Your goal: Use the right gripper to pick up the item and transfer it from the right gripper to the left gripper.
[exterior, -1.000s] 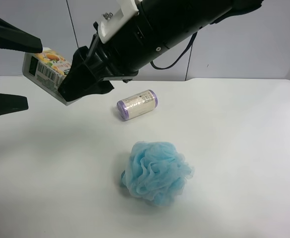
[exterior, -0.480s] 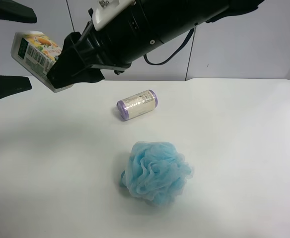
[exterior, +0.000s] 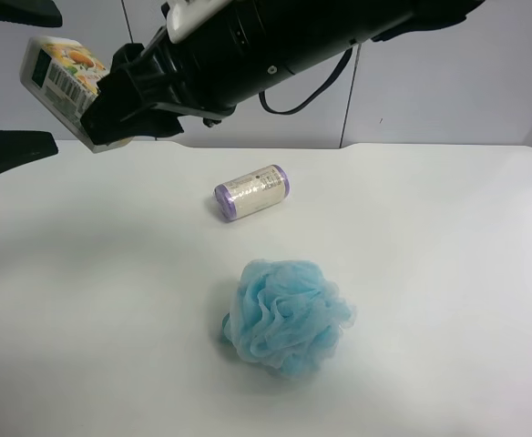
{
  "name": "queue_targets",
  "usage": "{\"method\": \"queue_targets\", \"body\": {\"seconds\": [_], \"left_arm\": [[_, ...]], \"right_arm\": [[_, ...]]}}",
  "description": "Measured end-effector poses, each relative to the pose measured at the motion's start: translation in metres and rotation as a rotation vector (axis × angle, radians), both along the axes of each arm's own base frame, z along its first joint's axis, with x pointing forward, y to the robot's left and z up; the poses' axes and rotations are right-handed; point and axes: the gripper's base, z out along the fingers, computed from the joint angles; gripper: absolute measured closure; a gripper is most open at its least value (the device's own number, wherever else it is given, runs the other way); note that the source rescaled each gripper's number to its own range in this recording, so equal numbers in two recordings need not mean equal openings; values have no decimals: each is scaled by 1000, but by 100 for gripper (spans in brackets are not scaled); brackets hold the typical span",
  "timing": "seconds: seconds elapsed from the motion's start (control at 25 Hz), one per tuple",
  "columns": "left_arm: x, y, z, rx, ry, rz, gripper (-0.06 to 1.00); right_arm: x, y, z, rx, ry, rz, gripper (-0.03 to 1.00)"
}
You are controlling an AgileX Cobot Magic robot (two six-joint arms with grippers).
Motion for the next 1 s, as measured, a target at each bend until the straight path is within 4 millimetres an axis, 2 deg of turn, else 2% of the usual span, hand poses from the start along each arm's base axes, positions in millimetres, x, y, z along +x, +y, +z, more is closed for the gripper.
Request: {"method": "queue_targets", "body": {"seconds": [0.32,0.52,0.72,0.8,0.88,1.0], "left_arm": [[0,0,0,2,-2,-1,-6],[0,0,0,6,-6,-3,-6],[-1,-1,0,13,-13,-14,-3],[-1,-1,0,13,-13,-16,8],[-1,-1,0,17,-12,-18,27],[-1,0,-2,47,-13,-19,75]], "right_arm": [[-1,3,0,11,1,-2,97],[-15,17,1,11,-52,24,97],[-18,25,-5,0,-66,29,97],[-17,26,-7,-4,-63,24,97],[-17,26,-8,-7,-64,25,97],[-17,26,-7,-7,-66,25,97]]}}
